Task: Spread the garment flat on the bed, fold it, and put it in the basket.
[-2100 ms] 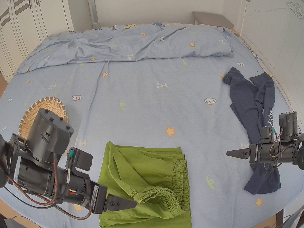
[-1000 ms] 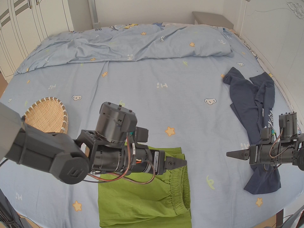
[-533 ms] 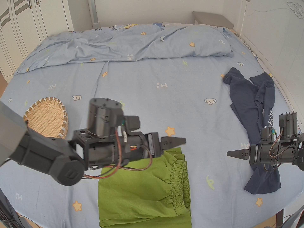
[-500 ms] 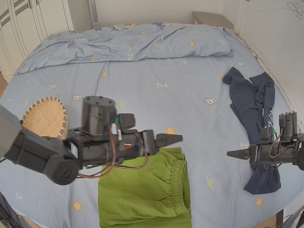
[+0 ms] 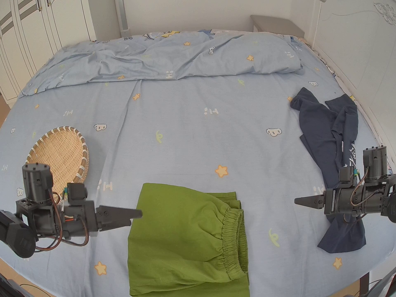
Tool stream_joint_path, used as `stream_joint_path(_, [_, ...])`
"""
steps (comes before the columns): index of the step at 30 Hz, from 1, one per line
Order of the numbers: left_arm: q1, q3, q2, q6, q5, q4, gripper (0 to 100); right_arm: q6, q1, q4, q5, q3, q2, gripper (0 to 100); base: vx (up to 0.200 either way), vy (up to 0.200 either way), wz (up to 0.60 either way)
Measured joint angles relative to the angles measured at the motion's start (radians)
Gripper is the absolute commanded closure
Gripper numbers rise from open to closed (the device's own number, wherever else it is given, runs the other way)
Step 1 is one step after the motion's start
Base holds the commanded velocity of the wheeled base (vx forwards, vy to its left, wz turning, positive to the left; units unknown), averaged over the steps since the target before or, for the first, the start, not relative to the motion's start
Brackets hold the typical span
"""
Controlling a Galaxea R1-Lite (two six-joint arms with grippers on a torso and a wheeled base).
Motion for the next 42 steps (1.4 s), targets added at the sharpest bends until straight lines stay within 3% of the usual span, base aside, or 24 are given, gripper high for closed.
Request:
stream_joint_path(3, [0.085,0.083,0.024,0.065,-0.096,-0.060,0,0.000,0.008,0.000,0.000,0.002,-0.001,0,0.000,0.000,0.00])
stream_joint_path(6, [0.131,0.138,0.079,0.138,-0.139,-0.135,0,0.000,0.013,-0.001,-0.001,0.004,-0.002,0,0.000,0.000,0.00])
stream_joint_path(12, [0.164,0.217,0.257,0.262,-0.161,-0.390,0,0.000,0.022,-0.001,-0.002,0.007,-0.006,0,0.000,0.000,0.00])
stream_joint_path(18, [0.154,0.276,0.436,0.296,-0.150,-0.661,0,0.001,0.031,-0.001,-0.002,0.009,-0.011,0,0.000,0.000,0.00])
stream_joint_path(21, [0.122,0.299,0.514,0.296,-0.089,-0.749,0,0.001,0.035,-0.001,-0.002,0.010,-0.013,0,0.000,0.000,0.00])
stream_joint_path(25, [0.055,0.316,0.589,0.286,0.051,-0.786,0,0.002,0.038,0.000,-0.002,0.010,-0.016,0,0.000,0.000,0.00])
stream_joint_path(27, [0.021,0.320,0.611,0.260,0.085,-0.797,0,0.002,0.039,-0.001,-0.002,0.011,-0.016,0,0.000,0.000,0.00])
stream_joint_path(34, [-0.077,0.301,0.634,0.094,0.062,-0.783,0,0.002,0.044,0.000,-0.002,0.011,-0.018,0,0.000,0.000,0.00])
stream_joint_path(42, [-0.124,0.240,0.629,0.039,-0.024,-0.759,0,0.001,0.044,-0.001,-0.002,0.011,-0.020,0,0.000,0.000,0.00])
